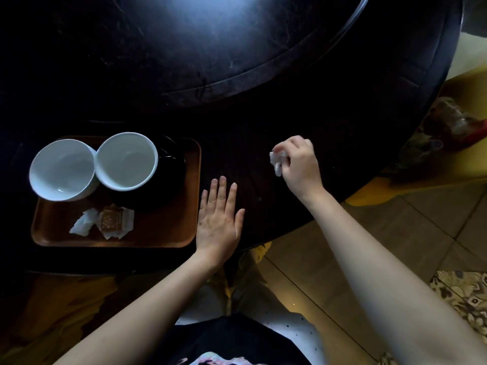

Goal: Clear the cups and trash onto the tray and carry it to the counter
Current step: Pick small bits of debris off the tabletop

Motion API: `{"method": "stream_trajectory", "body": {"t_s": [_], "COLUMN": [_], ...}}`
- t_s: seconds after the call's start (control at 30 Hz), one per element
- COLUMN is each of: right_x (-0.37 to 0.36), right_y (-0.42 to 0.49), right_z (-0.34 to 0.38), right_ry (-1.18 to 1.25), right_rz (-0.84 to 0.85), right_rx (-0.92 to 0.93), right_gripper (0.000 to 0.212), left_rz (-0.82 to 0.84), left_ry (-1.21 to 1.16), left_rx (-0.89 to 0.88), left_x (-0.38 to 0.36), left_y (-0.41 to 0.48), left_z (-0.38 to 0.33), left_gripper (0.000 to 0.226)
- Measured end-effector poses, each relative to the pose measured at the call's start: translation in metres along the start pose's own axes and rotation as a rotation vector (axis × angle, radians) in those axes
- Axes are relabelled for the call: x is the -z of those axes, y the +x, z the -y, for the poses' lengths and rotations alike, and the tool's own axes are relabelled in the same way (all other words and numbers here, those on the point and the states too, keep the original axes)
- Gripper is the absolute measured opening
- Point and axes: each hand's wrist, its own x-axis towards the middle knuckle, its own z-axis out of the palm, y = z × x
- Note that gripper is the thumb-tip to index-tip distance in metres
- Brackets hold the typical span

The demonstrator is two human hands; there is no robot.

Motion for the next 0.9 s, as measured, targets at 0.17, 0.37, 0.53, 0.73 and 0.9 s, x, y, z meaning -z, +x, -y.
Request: {"method": "stream_trajectory", "body": {"t_s": [0.17, 0.37, 0.53, 0.73, 0.9], "right_x": [-0.008, -0.017, -0.021, -0.016, -0.002], "right_y": [-0.009, -0.037, -0.091, -0.135, -0.097], "right_z": [-0.006, 0.000, -0.001, -0.005, -0.004], "right_ry": [-0.136, -0.152, -0.146, -0.059, 0.048], "right_rz": [0.159, 0.036, 0.095, 0.085, -0.106], "right_rx": [0.208, 0.269, 0.318, 0.324, 0.126], "right_gripper": [0.032, 0.022, 0.030, 0.026, 0.026], "left_rz": [-0.012, -0.003, -0.017, -0.032, -0.029], "left_ry": [0.036, 0.049, 0.053, 0.043, 0.044], "left_rx": [-0.008, -0.003, -0.008, -0.005, -0.005], "left_x": [-0.002, -0.003, -0.003, -0.003, -0.005], "left_y": [0.000, 0.001, 0.001, 0.000, 0.000], "left_z": [0.000, 0.000, 0.001, 0.000, 0.001], "left_gripper": [0.060, 0.060, 0.060, 0.060, 0.059]}}
